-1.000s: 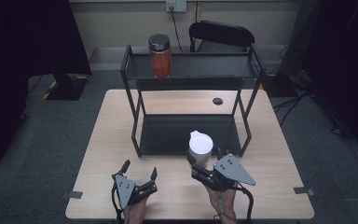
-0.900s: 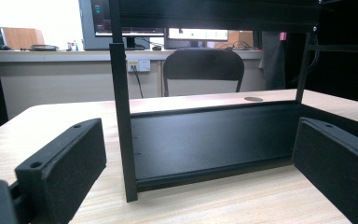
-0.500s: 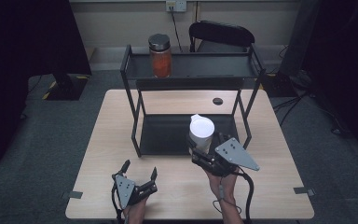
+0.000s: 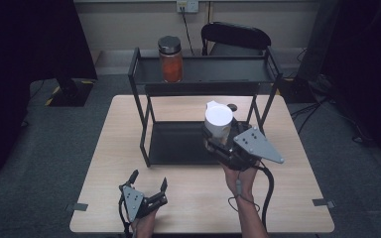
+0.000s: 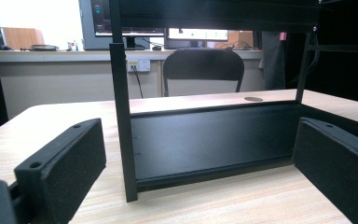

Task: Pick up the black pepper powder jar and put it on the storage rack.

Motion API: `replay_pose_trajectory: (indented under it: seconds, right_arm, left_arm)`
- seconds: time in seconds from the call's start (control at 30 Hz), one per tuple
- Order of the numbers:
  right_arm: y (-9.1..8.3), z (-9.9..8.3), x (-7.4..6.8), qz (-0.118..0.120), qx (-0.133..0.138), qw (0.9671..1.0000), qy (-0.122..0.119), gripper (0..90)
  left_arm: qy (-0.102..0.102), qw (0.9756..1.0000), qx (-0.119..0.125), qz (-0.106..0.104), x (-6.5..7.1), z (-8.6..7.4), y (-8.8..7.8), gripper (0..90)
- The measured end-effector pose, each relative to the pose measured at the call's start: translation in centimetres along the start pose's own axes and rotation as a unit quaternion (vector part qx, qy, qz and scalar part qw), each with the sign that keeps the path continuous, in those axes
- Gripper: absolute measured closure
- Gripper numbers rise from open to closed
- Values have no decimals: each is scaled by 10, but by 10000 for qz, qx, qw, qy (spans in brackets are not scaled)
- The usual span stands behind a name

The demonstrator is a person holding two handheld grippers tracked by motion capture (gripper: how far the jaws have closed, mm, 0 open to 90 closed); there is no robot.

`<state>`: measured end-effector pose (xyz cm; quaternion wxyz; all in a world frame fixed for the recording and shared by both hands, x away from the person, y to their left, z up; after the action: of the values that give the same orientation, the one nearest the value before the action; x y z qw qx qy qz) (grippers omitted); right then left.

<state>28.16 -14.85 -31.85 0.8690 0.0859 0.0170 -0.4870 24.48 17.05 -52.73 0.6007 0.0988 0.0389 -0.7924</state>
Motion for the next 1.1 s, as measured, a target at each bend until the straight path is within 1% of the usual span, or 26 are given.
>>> replay_pose_trajectory:
  seconds: [0.1, 0.2, 0.33, 0.5, 0.6, 0.7, 0.93, 1.1]
  right_arm:
    - [6, 11, 2, -48, 65, 10000, -28, 304]
    - [12, 22, 4, -120, 153, 9998, 0, 305]
    - [21, 35, 6, -227, 226, 9995, -43, 304]
    - [33, 46, 8, -341, 262, 9991, -66, 305]
    - [41, 51, 8, -463, 283, 9985, -80, 305]
    - [48, 57, 10, -475, 302, 9984, -6, 305]
    - [67, 74, 12, -615, 337, 9975, 123, 305]
    - [80, 85, 12, -694, 401, 9967, 139, 305]
  left_arm:
    - [-1, 10000, 3, 1, 0, 0, 0, 20]
    - [-1, 10000, 2, 0, 0, 0, 0, 20]
    - [2, 10000, 0, 0, 0, 0, 0, 20]
    - [-3, 10000, 0, 9, 0, 0, 0, 21]
    - [-3, 10000, 0, 12, 0, 0, 0, 21]
    - [1, 10000, -3, 11, 0, 0, 0, 21]
    - [2, 10000, -4, 4, 0, 0, 0, 24]
    - [2, 10000, -2, 9, 0, 0, 0, 25]
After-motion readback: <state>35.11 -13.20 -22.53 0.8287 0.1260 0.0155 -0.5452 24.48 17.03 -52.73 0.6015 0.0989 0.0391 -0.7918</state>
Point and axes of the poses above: each handheld gripper's, and its own axes: y roughly forward along the jaws, z roughly out of its top, x roughly to its right, the point moved 9 cm from there along y, roughly forward along the jaws, and after that the axes turned 11 degrees about y, right-handed, at the moved point
